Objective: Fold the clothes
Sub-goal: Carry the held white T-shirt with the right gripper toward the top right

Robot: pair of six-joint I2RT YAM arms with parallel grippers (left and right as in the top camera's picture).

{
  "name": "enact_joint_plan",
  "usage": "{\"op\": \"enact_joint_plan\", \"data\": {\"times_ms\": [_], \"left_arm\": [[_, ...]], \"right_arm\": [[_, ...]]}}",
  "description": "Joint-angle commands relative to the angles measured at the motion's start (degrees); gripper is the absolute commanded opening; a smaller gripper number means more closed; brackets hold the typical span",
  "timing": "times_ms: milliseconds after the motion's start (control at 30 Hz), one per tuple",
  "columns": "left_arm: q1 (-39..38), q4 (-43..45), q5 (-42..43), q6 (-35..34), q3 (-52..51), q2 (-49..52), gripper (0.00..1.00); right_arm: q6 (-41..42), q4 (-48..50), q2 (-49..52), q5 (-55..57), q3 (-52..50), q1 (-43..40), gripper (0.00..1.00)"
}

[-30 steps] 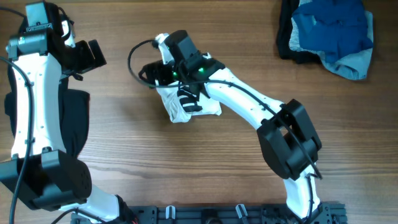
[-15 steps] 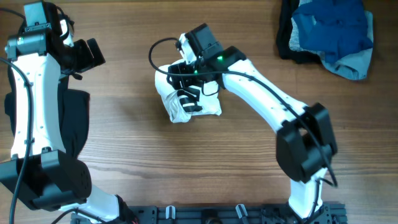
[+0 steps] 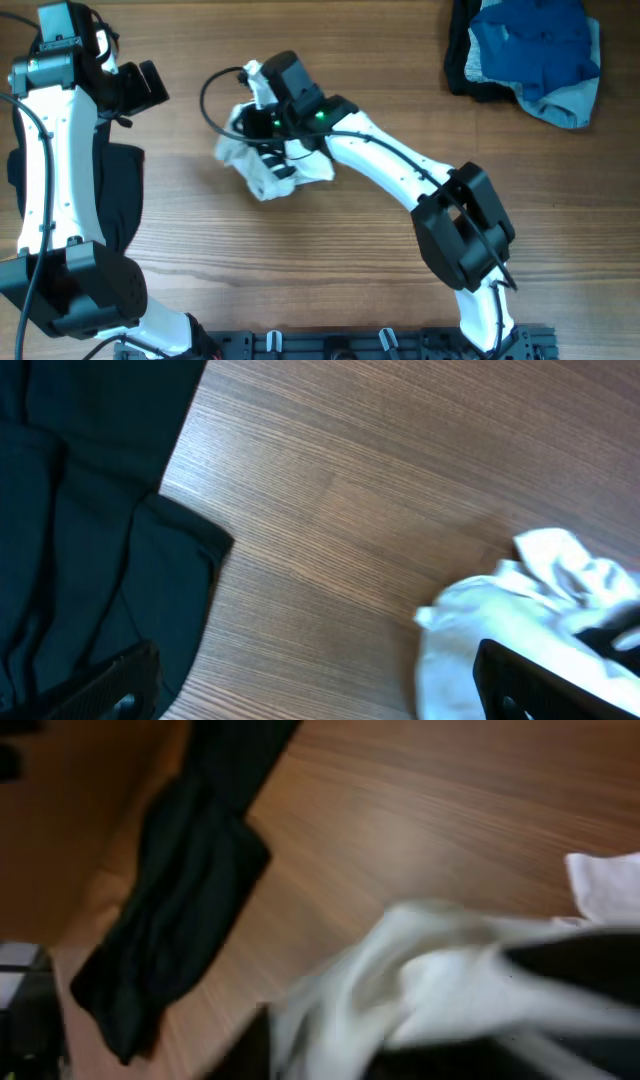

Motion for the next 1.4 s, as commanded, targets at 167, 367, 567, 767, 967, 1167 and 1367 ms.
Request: {"op": "enact_joint_plan", "data": {"times_ms": [167,367,567,767,967,1167,1367], "left_arm": [[0.42,0.28,-0.52,-0.63,0.7,-0.17,1.0],[0.42,0.28,-0.5,-0.66,0.7,-0.17,1.0],[0.42,-0.44,0.55,-0.81,0.7,-0.17,1.0],[0.42,-0.42,0.79,-0.83,0.68,-0.17,1.0],[0.42,-0.57,2.29,-0.81,0.68,-0.17,1.0],[0.42,-0.55,2.27,-0.81,0.68,-0.17,1.0],[0.42,-0.33,2.27,-0.81,0.68,-0.17,1.0]], "right_arm": [[-2.14,-23.43,-1.22,-1.68,1.88,-8.76,0.99],[-7.85,-30.34,-1.16,8.94,0.48,-10.25,0.99],[-10.86,-30.75,-1.16,14.19,-7.06,-9.55,0.8],[-10.8,-23.87,-1.16,14.45,-10.84,-9.9,0.24],[-13.99,-24.09,-1.16,26.16,-10.84,-16.09,0.04],[-20.87,-28.26,-1.42,21.7,-6.21,-30.42,0.46],[-20.61,-42.49,-5.86,17.51,8.37,-29.29,0.66]]}}
